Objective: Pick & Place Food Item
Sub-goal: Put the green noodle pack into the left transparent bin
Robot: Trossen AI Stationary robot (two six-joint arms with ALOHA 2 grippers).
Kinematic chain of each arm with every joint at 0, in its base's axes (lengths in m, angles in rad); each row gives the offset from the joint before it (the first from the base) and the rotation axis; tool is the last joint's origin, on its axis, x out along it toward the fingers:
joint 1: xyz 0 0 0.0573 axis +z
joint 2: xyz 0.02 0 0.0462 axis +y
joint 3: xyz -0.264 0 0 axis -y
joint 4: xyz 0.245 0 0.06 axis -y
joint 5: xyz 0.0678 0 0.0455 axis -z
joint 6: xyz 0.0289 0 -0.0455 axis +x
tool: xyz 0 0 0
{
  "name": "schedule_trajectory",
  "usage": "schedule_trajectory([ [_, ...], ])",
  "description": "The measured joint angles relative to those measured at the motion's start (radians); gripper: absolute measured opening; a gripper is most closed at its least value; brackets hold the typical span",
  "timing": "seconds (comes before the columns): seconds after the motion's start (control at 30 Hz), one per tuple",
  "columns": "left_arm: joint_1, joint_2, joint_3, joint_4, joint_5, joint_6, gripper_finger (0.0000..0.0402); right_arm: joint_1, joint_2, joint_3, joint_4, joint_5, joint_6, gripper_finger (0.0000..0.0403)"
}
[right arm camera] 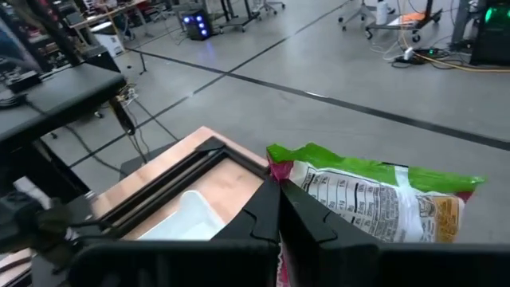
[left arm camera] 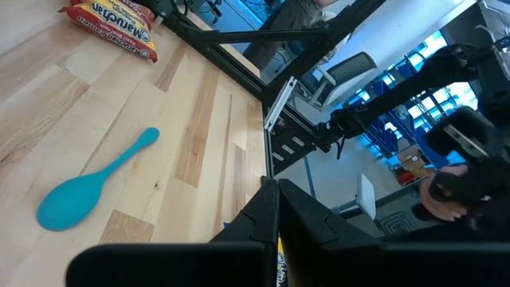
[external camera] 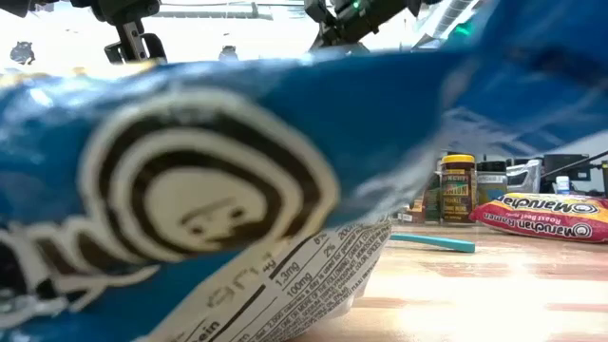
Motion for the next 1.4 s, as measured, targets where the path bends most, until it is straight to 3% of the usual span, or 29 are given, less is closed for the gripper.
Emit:
schedule_trajectory([
  [0.17, 0.000, 0.000, 0.000, 0.000, 0.000, 0.000, 0.0000, -0.044, 0.000, -0.029, 0.011, -0.010, 0.020, 0.0000],
  [0.63, 0.000, 0.000, 0.000, 0.009, 0.004, 0.000, 0.0000, -0.027, 0.151, -0.052, 0.167, -0.012, 0.308, 0.0000],
  [0.73, 0.000, 0.000, 0.000, 0.012, 0.004, 0.000, 0.0000, -0.021, 0.167, -0.052, 0.191, -0.011, 0.433, 0.0000],
  [1.1, 0.000, 0.000, 0.000, 0.014, 0.004, 0.000, 0.0000, -0.031, 0.166, -0.052, 0.175, 0.062, 0.720, 0.0000],
  [1.4, 0.000, 0.000, 0.000, 0.014, 0.003, 0.000, 0.0000, -0.029, 0.166, -0.052, 0.127, 0.066, 0.794, 0.0000],
])
